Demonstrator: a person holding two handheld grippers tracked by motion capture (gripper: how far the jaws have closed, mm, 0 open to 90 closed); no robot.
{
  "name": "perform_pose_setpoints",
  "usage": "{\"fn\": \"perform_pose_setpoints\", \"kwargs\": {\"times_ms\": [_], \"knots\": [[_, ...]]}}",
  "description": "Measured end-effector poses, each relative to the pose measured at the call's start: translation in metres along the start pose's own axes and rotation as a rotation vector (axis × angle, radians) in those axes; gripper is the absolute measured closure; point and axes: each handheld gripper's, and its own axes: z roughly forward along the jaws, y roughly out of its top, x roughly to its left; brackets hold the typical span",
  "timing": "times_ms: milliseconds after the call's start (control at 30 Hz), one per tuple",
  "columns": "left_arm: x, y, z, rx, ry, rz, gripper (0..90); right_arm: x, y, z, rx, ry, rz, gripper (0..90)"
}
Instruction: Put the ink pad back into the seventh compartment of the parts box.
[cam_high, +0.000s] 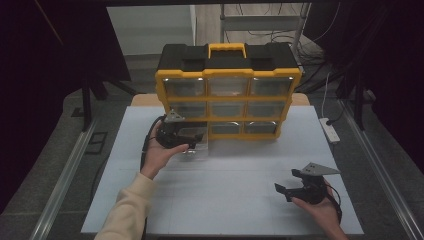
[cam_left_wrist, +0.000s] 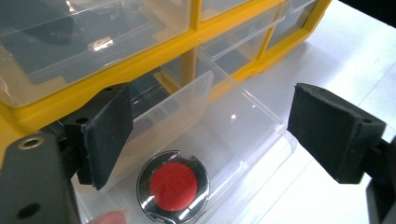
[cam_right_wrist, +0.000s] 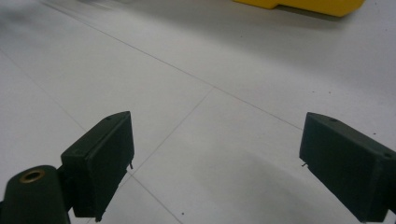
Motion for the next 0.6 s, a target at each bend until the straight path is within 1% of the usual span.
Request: {"fn": "perform_pose_setpoints", "kwargs": {"times_ms": [100, 133, 167, 200, 233, 300, 333, 367, 433, 467, 500, 600], "knots": [[-0.001, -0.002, -0.003, -0.004, -0.003, -0.001, 15.6, 0.001, 0.000, -0.002, -0.005, 0.001, -0.002, 10.4], [-0.003, -0.005, -0.006, -0.005, -0.006, 0.000, 15.6, 0.001, 0.000, -0.003, -0.008, 0.001, -0.003, 10.4], [-0.003, -0.005, -0.006, -0.005, -0.006, 0.000, 15.6, 0.001, 0.000, -0.003, -0.010, 0.001, -0.002, 10.4], [-0.006, -0.007, -0.011, -0.009, -0.002, 0.006, 15.7, 0.001, 0.000, -0.004, -0.011, -0.001, -0.003, 10.4], [-0.006, -0.007, -0.011, -0.009, -0.002, 0.006, 15.8, 0.001, 0.000, -0.004, -0.011, -0.001, -0.003, 10.4], [-0.009, -0.011, -0.020, -0.018, -0.011, 0.009, 15.8, 0.000, 0.000, -0.004, -0.011, -0.003, -0.001, 10.4], [-0.009, -0.011, -0.020, -0.018, -0.011, 0.009, 15.9, 0.001, 0.000, -0.004, -0.010, -0.005, -0.001, 10.4], [-0.012, -0.014, -0.027, -0.025, -0.013, 0.011, 16.0, 0.001, 0.000, -0.004, -0.009, -0.004, -0.002, 10.4], [-0.015, -0.015, -0.030, -0.030, -0.012, 0.013, 16.0, 0.001, 0.000, -0.004, -0.008, -0.004, -0.004, 10.4], [-0.016, -0.017, -0.034, -0.033, -0.007, 0.017, 16.0, 0.001, 0.000, -0.004, -0.008, -0.006, -0.004, 10.4], [-0.020, -0.020, -0.041, -0.042, -0.008, 0.019, 16.1, 0.002, 0.000, -0.005, -0.006, -0.009, -0.007, 10.4], [-0.024, -0.026, -0.049, -0.046, -0.005, 0.018, 16.1, 0.002, 0.001, -0.006, -0.014, -0.012, -0.010, 10.4]]}}
